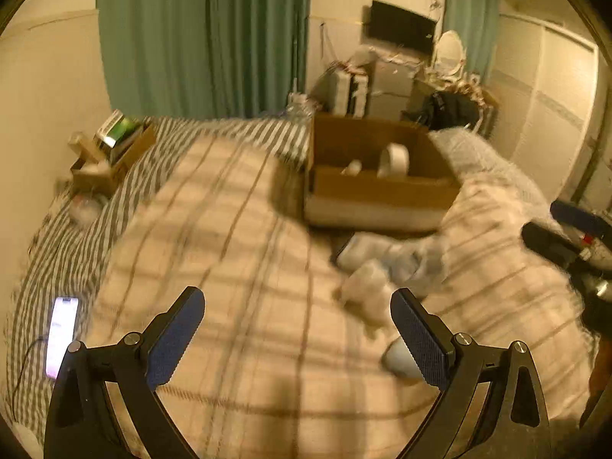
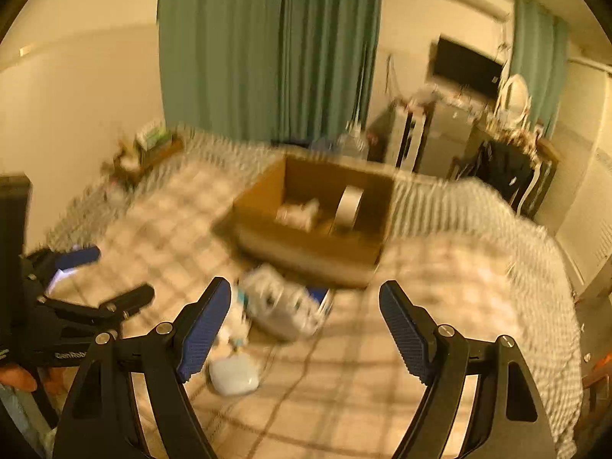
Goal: Organize objects
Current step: 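Grasp the pale blue case with the right gripper, then grasp the white toy figure with the left gripper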
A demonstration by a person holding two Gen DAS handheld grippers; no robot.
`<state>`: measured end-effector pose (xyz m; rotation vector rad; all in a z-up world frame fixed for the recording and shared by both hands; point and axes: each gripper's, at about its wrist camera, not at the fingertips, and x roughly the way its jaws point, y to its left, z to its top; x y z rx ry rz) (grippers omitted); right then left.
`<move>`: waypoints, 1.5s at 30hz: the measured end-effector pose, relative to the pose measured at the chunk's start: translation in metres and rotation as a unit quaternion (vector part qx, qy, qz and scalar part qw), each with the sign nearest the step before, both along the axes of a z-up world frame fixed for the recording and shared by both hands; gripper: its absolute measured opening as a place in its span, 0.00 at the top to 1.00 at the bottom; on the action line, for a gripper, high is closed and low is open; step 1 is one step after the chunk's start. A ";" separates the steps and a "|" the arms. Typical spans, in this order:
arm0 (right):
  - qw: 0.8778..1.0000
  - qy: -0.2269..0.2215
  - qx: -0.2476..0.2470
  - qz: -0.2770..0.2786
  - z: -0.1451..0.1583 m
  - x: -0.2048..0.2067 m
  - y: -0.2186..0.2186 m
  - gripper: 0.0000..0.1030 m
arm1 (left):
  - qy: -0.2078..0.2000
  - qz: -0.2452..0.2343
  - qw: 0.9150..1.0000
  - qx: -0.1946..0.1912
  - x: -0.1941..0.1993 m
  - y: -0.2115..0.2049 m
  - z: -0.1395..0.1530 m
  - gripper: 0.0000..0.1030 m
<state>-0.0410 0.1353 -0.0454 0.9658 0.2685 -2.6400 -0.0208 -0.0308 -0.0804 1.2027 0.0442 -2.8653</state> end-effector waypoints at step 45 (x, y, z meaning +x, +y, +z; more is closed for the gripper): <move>0.995 -0.092 0.000 -0.023 -0.065 -0.052 0.044 0.50 | -0.122 -0.105 0.986 -0.049 -0.082 0.078 -0.084 0.15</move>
